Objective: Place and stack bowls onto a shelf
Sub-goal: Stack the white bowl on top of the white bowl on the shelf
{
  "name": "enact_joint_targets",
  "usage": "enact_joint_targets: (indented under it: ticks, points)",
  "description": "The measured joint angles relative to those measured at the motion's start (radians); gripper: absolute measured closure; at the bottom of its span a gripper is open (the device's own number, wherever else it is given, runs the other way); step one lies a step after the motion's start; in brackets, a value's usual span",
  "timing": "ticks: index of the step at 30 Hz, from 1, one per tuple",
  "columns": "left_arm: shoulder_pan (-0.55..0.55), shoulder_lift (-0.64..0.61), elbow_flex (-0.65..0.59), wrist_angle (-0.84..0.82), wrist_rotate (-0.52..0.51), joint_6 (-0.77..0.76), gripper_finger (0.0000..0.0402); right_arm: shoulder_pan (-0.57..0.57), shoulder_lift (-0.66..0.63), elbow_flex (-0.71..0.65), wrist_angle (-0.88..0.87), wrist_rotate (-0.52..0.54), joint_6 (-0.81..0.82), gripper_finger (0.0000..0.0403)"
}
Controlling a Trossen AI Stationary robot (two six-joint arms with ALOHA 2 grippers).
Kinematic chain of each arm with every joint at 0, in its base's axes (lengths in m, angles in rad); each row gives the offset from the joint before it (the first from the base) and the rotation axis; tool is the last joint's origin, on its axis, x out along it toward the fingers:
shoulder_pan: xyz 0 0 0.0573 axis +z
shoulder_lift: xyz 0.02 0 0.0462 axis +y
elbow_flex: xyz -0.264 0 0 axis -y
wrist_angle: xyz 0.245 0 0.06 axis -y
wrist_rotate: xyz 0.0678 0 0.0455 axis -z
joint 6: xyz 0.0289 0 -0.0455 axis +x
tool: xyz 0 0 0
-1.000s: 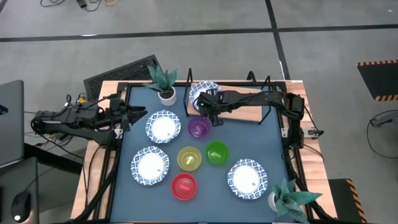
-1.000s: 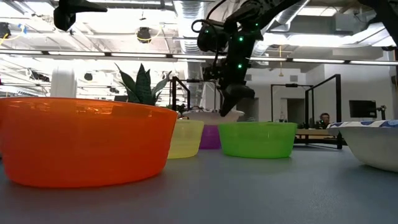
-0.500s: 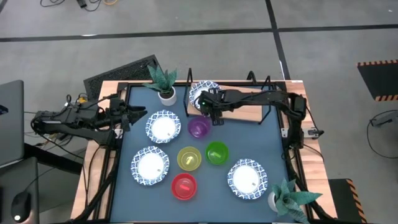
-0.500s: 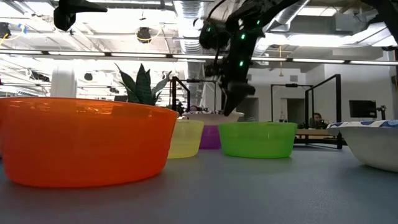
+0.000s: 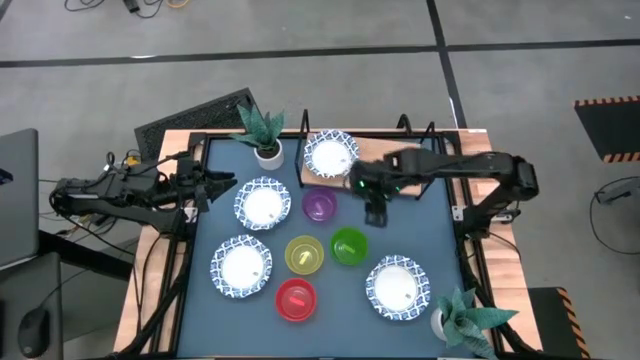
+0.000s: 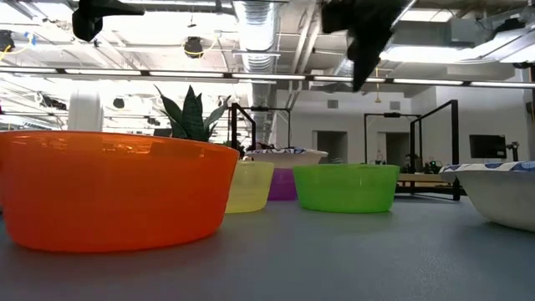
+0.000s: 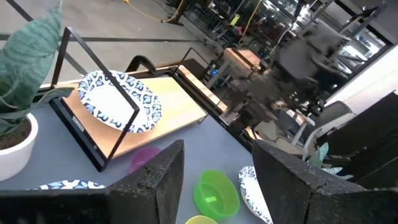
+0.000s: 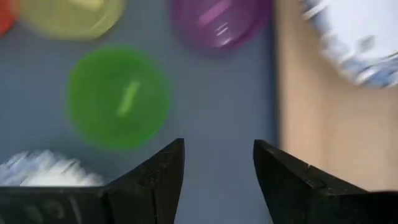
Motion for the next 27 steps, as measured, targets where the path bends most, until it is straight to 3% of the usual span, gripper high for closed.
enact_joint_targets:
  ticks: [4, 11, 19, 27]
  points:
    - [0.0, 0.0, 0.0, 0.0, 0.02, 0.0, 0.0227, 0.116, -0.004, -0.023, -0.062, -0.02, 0.044, 0.0184]
    - [0.0, 0.0, 0.0, 0.0, 0.05, 0.0, 0.0227, 0.261, -0.002, -0.248, 0.046, -0.122, 0.078, 0.0184]
    - [0.0, 0.0, 0.0, 0.0, 0.051, -0.019, 0.0227, 0.322, -0.001, -0.458, 0.247, -0.242, 0.155, 0.0184]
    - [0.0, 0.0, 0.0, -0.011, 0.05, -0.067, 0.0227, 0.343, -0.001, -0.61, 0.412, -0.247, 0.176, 0.0187]
